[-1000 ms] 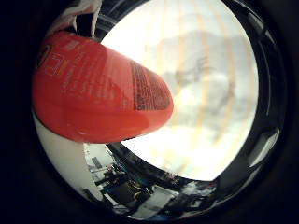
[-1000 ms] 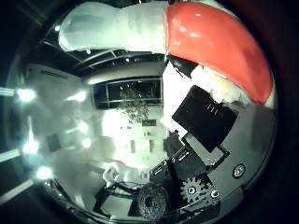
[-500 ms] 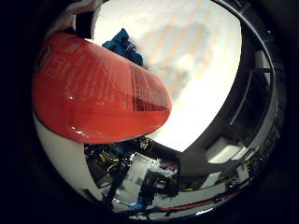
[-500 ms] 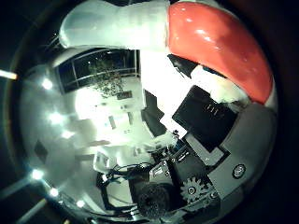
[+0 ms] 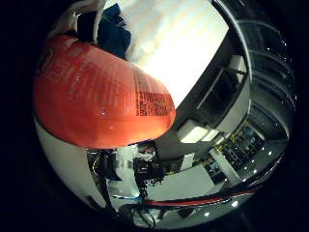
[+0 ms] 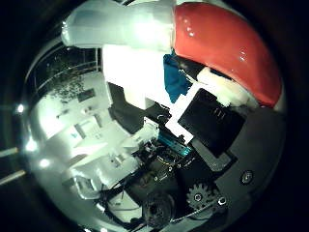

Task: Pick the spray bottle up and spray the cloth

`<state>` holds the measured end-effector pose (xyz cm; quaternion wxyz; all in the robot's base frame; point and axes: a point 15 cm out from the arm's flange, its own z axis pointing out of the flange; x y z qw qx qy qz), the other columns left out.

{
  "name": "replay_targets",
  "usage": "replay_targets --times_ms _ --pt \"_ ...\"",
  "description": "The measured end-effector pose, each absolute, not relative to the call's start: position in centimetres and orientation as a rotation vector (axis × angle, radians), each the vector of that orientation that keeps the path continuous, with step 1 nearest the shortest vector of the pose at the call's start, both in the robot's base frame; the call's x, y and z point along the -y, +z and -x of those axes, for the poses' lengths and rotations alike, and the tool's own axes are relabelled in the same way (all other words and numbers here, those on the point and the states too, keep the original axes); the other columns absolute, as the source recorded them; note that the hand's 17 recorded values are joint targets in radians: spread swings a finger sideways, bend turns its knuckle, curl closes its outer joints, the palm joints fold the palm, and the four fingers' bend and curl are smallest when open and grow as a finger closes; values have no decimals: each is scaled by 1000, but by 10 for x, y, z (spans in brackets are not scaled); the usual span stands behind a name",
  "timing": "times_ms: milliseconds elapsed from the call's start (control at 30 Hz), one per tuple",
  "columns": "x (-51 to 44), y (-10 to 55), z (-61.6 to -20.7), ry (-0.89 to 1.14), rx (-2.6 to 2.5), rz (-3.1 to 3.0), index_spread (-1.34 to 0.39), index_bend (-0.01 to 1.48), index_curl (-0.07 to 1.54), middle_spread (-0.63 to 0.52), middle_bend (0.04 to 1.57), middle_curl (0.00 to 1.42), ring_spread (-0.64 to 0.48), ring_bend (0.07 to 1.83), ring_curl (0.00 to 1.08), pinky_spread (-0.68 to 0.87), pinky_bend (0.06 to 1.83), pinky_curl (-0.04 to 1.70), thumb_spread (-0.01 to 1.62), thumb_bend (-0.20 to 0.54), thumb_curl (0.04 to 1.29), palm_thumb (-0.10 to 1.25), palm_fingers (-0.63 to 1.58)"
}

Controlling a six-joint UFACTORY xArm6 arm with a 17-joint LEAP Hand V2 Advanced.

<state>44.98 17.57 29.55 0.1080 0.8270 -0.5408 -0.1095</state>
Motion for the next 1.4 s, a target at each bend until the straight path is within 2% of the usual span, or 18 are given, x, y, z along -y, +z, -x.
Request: replay_targets --times_ms 400,800,1400 --pt "-186 278 -448 18 1386 -2334 -192 1168 694 -69 1366 586 -156 1479 591 -176 998 1328 977 -14 769 1010 1199" --pt "-197 233 -445 5 1335 -2264 -192 1167 695 -70 1370 590 -156 1478 592 -183 997 1330 980 -14 759 1021 1199" --pt "-206 229 -443 13 1320 -2271 -192 1160 697 -70 1366 591 -155 1479 591 -189 994 1332 980 -14 754 1022 1201"
